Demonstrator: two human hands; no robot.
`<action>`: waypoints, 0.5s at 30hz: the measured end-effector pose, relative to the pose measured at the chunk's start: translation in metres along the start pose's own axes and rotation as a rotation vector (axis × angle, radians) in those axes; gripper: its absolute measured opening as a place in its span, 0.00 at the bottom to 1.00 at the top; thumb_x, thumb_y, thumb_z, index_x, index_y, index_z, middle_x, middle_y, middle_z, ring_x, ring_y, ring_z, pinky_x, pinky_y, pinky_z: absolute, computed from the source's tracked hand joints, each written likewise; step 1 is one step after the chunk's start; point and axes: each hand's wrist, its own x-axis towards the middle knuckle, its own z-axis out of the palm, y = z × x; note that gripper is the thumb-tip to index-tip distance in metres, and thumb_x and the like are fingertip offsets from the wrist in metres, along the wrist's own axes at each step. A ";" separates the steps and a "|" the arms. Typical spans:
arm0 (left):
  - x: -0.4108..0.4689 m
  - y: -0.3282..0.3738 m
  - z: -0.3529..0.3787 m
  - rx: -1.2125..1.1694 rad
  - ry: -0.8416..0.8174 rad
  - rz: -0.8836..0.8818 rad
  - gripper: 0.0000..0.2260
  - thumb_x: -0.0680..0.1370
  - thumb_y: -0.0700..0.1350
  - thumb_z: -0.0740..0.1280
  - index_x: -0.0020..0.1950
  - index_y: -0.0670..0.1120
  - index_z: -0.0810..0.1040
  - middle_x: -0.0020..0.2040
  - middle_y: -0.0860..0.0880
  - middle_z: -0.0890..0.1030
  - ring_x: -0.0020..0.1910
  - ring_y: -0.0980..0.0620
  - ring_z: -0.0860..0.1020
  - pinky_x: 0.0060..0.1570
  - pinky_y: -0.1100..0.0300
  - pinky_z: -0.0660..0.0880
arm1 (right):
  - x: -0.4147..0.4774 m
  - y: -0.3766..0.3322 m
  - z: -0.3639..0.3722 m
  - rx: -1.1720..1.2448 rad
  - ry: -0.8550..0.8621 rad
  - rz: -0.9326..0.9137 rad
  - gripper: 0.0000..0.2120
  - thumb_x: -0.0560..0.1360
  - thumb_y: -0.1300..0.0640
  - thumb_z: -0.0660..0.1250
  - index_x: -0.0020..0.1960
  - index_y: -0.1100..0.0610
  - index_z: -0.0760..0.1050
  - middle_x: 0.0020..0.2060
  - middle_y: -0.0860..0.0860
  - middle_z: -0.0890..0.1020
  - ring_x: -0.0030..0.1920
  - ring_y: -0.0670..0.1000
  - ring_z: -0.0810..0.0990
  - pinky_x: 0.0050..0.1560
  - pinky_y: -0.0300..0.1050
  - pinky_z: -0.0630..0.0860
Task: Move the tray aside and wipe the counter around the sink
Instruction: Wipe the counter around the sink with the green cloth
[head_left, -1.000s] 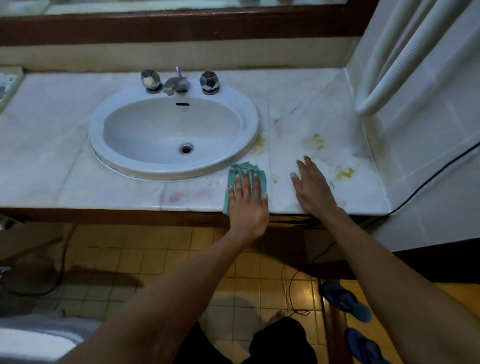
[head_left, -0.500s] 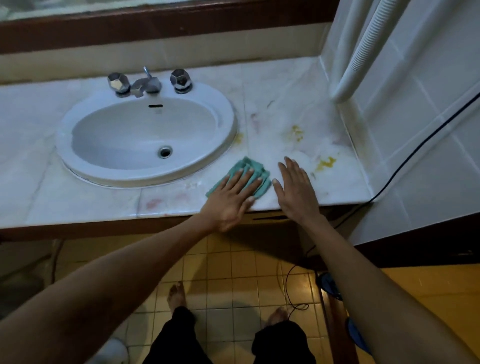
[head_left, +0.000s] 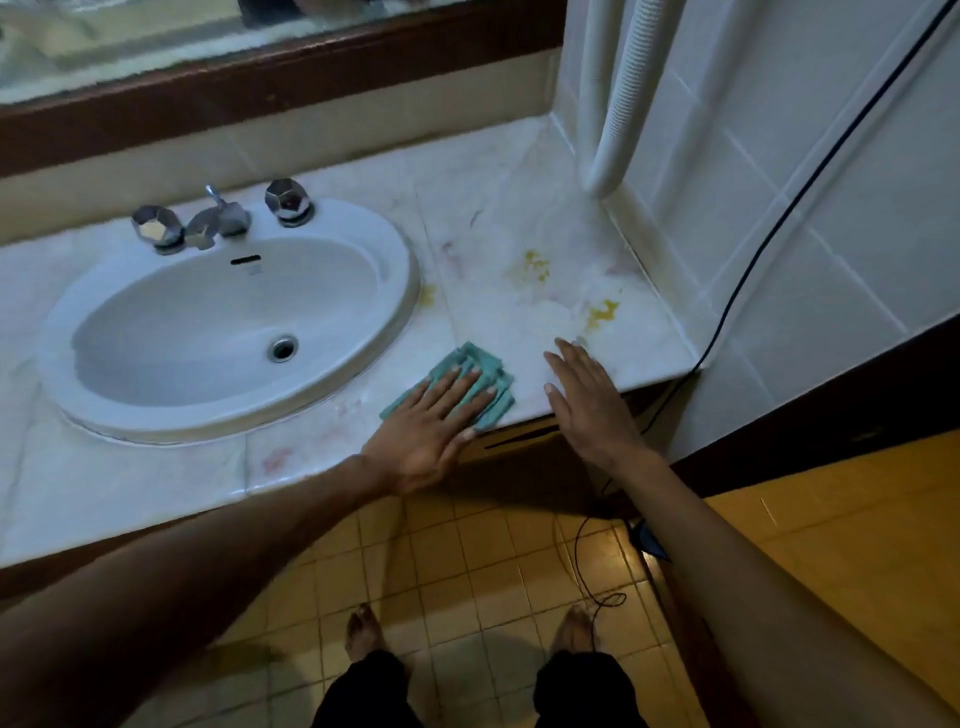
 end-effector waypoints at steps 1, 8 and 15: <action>-0.001 -0.015 -0.008 0.031 -0.049 0.089 0.24 0.86 0.57 0.43 0.82 0.59 0.41 0.82 0.54 0.39 0.81 0.53 0.36 0.79 0.51 0.38 | -0.003 0.001 -0.002 0.043 0.008 0.026 0.22 0.84 0.54 0.53 0.76 0.58 0.64 0.78 0.53 0.60 0.79 0.53 0.54 0.78 0.52 0.54; 0.086 -0.001 -0.008 -0.030 0.091 -0.205 0.25 0.85 0.58 0.44 0.82 0.57 0.47 0.83 0.50 0.45 0.82 0.47 0.43 0.79 0.46 0.44 | -0.018 0.011 -0.029 0.132 0.291 0.256 0.16 0.81 0.61 0.58 0.67 0.61 0.73 0.72 0.57 0.69 0.73 0.57 0.64 0.73 0.52 0.64; 0.084 0.047 0.015 0.034 0.050 0.091 0.24 0.85 0.59 0.43 0.82 0.59 0.46 0.83 0.51 0.44 0.82 0.48 0.40 0.79 0.45 0.43 | -0.003 0.030 -0.041 -0.033 0.291 0.534 0.24 0.83 0.54 0.54 0.77 0.63 0.58 0.78 0.59 0.57 0.78 0.58 0.54 0.77 0.53 0.54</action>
